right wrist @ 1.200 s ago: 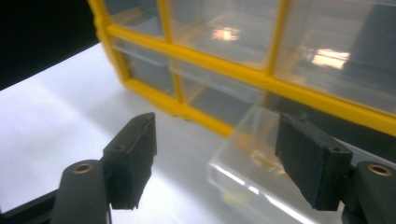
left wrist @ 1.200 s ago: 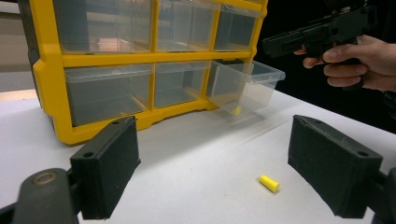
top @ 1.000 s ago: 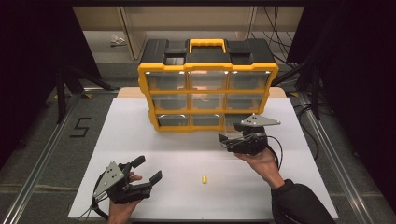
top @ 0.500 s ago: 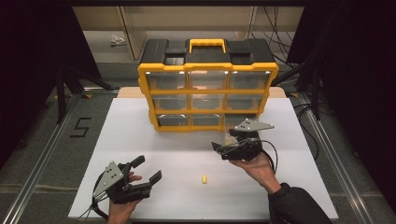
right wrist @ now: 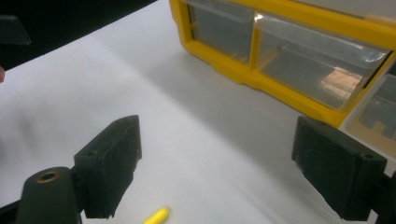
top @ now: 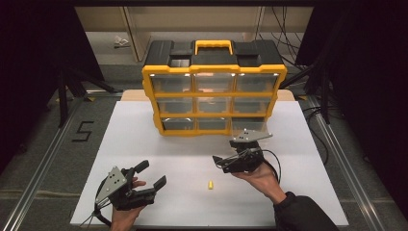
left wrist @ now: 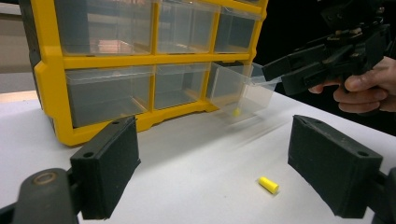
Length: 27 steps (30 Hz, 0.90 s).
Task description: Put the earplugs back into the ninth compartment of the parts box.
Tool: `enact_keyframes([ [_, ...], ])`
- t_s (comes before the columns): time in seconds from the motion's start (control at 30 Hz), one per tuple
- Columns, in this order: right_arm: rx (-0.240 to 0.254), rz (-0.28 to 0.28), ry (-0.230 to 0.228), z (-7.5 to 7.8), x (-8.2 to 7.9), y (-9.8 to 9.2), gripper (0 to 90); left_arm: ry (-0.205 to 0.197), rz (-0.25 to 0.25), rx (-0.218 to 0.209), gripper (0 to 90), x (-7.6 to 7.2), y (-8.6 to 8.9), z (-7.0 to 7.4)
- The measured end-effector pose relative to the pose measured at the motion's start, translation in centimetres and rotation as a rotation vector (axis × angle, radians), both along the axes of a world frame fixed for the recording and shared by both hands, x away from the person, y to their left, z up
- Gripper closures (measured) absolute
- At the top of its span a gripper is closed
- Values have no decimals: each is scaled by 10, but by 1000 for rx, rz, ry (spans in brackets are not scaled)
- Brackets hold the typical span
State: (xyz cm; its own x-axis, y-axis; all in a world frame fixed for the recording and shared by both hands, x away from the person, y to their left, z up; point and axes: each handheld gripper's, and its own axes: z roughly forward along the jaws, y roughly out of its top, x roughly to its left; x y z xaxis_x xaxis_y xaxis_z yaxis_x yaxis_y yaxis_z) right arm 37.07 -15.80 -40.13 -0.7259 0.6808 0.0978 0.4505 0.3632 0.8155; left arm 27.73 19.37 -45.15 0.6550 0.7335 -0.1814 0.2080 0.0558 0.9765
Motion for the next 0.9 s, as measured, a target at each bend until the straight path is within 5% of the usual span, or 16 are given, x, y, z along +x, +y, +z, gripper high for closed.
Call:
enact_keyframes([
  [0.9, -134, 125, 123, -31, -13, 27, 264, -3, 0, 2, 159, 0, 0, 0],
])
